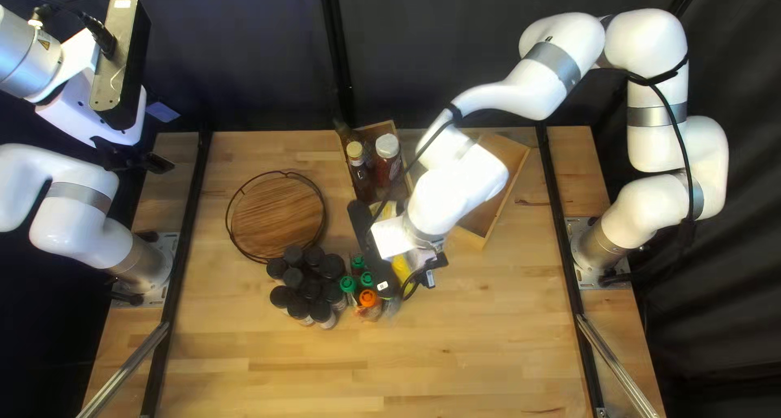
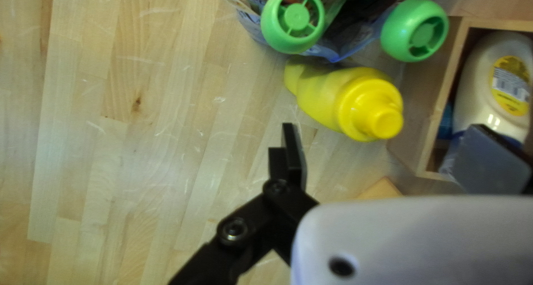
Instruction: Separate condiments, baby food and spices and place it in 3 different racks/containers
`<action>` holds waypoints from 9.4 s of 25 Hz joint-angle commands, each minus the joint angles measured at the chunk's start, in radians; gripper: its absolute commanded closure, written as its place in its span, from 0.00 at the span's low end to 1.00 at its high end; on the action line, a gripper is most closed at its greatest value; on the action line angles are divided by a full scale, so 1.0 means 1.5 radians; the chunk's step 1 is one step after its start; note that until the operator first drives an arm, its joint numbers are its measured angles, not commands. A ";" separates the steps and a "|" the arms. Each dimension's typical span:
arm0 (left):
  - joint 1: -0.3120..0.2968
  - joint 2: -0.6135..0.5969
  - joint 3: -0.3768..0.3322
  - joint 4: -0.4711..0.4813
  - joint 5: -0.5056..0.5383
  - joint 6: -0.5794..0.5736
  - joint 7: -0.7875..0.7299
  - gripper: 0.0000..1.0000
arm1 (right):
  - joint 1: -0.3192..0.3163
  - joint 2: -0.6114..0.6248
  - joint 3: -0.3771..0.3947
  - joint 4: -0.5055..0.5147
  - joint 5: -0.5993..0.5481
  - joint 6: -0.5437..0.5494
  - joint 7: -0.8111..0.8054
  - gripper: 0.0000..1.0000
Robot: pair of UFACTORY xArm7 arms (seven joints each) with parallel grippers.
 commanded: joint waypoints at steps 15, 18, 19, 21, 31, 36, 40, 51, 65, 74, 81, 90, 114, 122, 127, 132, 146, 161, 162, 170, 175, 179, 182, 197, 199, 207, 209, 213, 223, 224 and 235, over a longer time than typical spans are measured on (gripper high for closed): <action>0.000 0.000 0.000 0.000 0.000 0.000 0.000 0.00 | 0.022 -0.005 -0.043 0.002 -0.013 -0.019 0.011 1.00; 0.000 0.000 0.000 0.000 0.000 0.000 0.000 0.00 | -0.003 0.003 -0.006 -0.008 0.004 -0.001 0.019 1.00; 0.000 0.000 0.000 0.000 0.000 0.000 0.000 0.00 | -0.017 0.007 0.017 -0.009 0.014 0.012 0.020 1.00; 0.000 0.000 0.000 0.000 0.000 0.000 0.000 0.00 | -0.040 0.013 0.062 -0.004 0.035 0.043 0.019 1.00; 0.000 0.000 0.000 0.000 0.000 0.000 0.000 0.00 | -0.182 0.022 0.273 0.132 0.119 0.270 -0.015 1.00; 0.000 0.000 0.000 0.000 0.000 0.000 0.000 0.00 | -0.220 0.027 0.310 0.244 0.120 0.346 -0.063 1.00; 0.000 0.000 0.000 0.000 0.000 0.000 0.000 0.00 | -0.190 0.069 0.254 0.364 0.105 0.368 -0.104 1.00; 0.000 0.000 0.000 0.000 0.000 0.000 0.000 0.00 | -0.076 0.099 0.044 0.505 0.033 0.323 -0.074 1.00; 0.000 0.000 0.000 0.000 0.000 0.000 0.000 0.00 | -0.073 0.083 -0.037 0.428 -0.013 0.270 0.037 1.00; 0.000 0.000 0.000 0.000 0.000 0.000 0.000 0.00 | -0.083 0.057 -0.055 0.394 -0.022 0.236 0.064 1.00; 0.000 0.000 0.000 0.000 0.000 0.000 0.000 0.00 | -0.074 0.040 -0.076 0.385 -0.030 0.219 0.077 1.00; 0.000 0.000 0.000 0.000 0.000 0.000 0.000 0.00 | -0.051 0.028 -0.102 0.383 -0.033 0.219 0.091 1.00; 0.000 0.000 0.000 0.000 0.000 0.000 0.000 0.00 | -0.144 0.031 0.083 0.370 0.052 0.262 -0.012 0.00; 0.000 0.000 0.000 0.000 0.000 0.000 0.000 0.00 | -0.182 0.015 0.243 0.334 0.109 0.299 -0.034 0.00; 0.000 0.000 0.000 0.000 0.000 0.000 0.000 0.00 | -0.213 0.009 0.348 0.284 0.125 0.308 0.014 0.00; 0.000 0.000 0.000 0.000 0.000 0.000 0.000 0.00 | -0.240 0.011 0.458 0.261 0.136 0.337 0.065 0.00; 0.000 0.000 0.000 0.000 0.000 0.000 0.000 0.00 | -0.330 -0.078 0.647 0.179 0.108 0.369 0.155 0.00; 0.000 0.000 0.000 0.000 0.000 0.000 0.000 0.00 | -0.324 -0.091 0.625 0.163 0.101 0.347 0.149 0.00; 0.000 0.000 0.000 0.000 0.000 0.000 0.000 0.00 | -0.324 -0.091 0.625 0.163 0.101 0.347 0.149 0.00; 0.000 0.000 0.000 0.000 0.000 0.000 0.000 0.00 | -0.324 -0.091 0.625 0.163 0.101 0.347 0.149 0.00; 0.000 0.000 0.000 0.000 0.000 0.000 0.000 0.00 | -0.324 -0.091 0.625 0.163 0.101 0.347 0.149 0.00; 0.000 0.000 0.000 0.000 0.000 0.000 0.000 0.00 | -0.324 -0.091 0.625 0.163 0.101 0.347 0.149 0.00; 0.000 0.000 0.000 0.000 0.000 0.000 0.000 0.00 | -0.324 -0.091 0.625 0.163 0.101 0.347 0.149 0.00; -0.040 0.155 -0.054 -0.030 -0.062 -0.109 -0.063 0.00 | -0.324 -0.091 0.625 0.163 0.101 0.347 0.149 0.00; -0.049 0.192 -0.065 -0.024 -0.069 -0.122 -0.067 0.00 | -0.324 -0.091 0.625 0.163 0.101 0.347 0.149 0.00; -0.081 0.381 -0.095 0.058 -0.079 -0.156 -0.043 0.00 | -0.324 -0.091 0.625 0.163 0.101 0.347 0.149 0.00; -0.084 0.410 -0.095 0.064 -0.078 -0.171 -0.027 0.00 | -0.324 -0.091 0.625 0.163 0.101 0.347 0.149 0.00; -0.083 0.438 -0.089 0.038 -0.068 -0.224 0.006 0.00 | -0.324 -0.091 0.625 0.163 0.101 0.347 0.149 0.00; -0.070 0.502 -0.072 -0.048 -0.034 -0.392 0.055 0.00 | -0.324 -0.091 0.625 0.163 0.101 0.347 0.149 0.00; -0.068 0.513 -0.067 -0.055 -0.036 -0.411 0.066 0.00 | -0.324 -0.091 0.625 0.163 0.101 0.347 0.149 0.00; -0.053 0.581 -0.040 -0.088 -0.063 -0.497 0.119 0.00 | -0.324 -0.091 0.625 0.163 0.101 0.347 0.149 0.00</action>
